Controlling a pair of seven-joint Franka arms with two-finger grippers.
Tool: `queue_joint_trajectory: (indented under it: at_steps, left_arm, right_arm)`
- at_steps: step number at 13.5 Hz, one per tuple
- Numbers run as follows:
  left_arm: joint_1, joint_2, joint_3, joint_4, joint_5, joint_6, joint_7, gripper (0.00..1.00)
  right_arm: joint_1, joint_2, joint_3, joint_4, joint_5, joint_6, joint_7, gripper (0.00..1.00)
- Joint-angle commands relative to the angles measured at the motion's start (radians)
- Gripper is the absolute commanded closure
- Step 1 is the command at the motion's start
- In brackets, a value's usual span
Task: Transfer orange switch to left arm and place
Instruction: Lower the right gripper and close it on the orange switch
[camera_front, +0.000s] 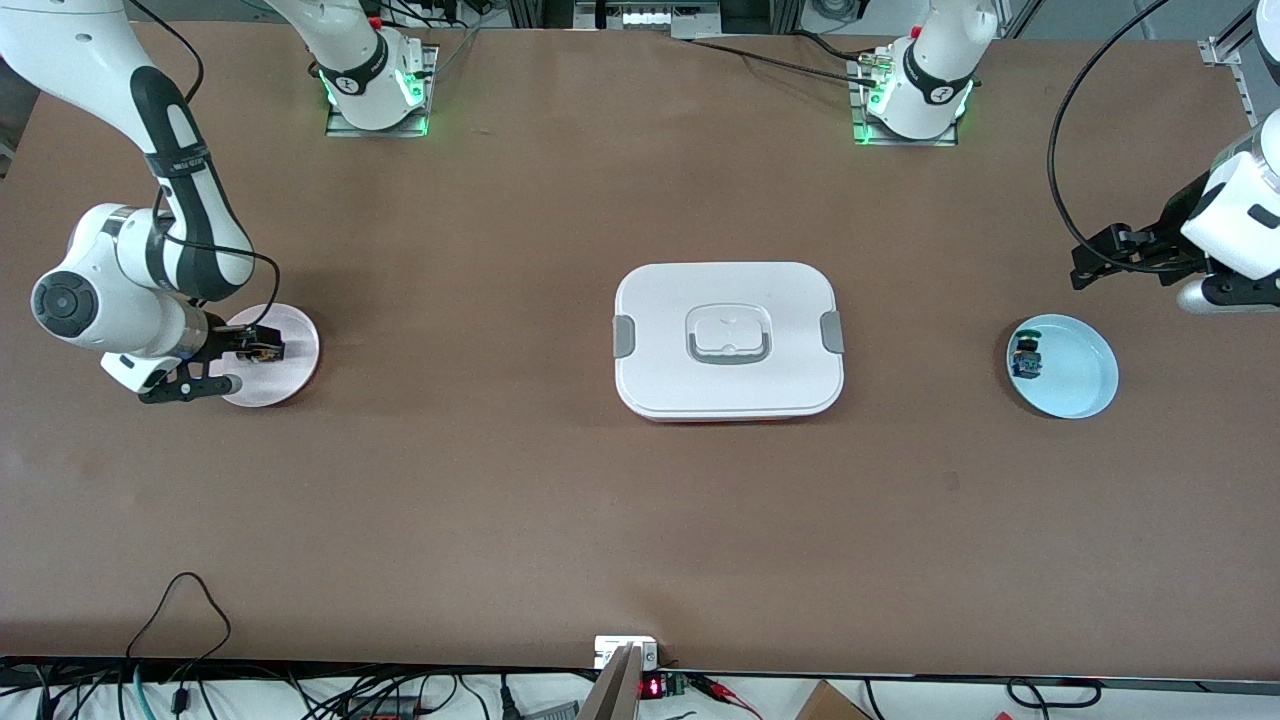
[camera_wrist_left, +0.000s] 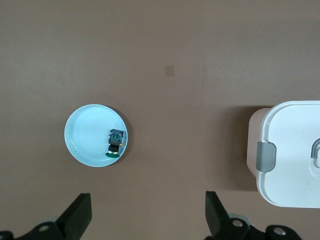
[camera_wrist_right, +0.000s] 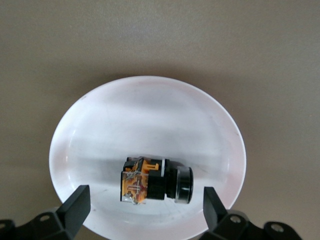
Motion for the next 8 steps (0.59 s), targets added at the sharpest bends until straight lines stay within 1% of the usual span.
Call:
queue_joint_trajectory:
  at_steps: [1,3,8]
  left_arm:
    - [-0.008,0.010,-0.003,0.027,0.029,-0.021,-0.021,0.00]
    - [-0.008,0.010,-0.003,0.027,0.029,-0.021,-0.021,0.00]
    - [-0.008,0.010,-0.003,0.027,0.029,-0.021,-0.021,0.00]
  right_arm:
    - [-0.015,-0.009,0.006,-0.058,-0.021,0.078,-0.038,0.00]
    - [-0.023,-0.004,0.006,-0.064,-0.021,0.098,-0.081,0.00]
    - [-0.029,0.017,0.006,-0.066,-0.021,0.112,-0.104,0.00]
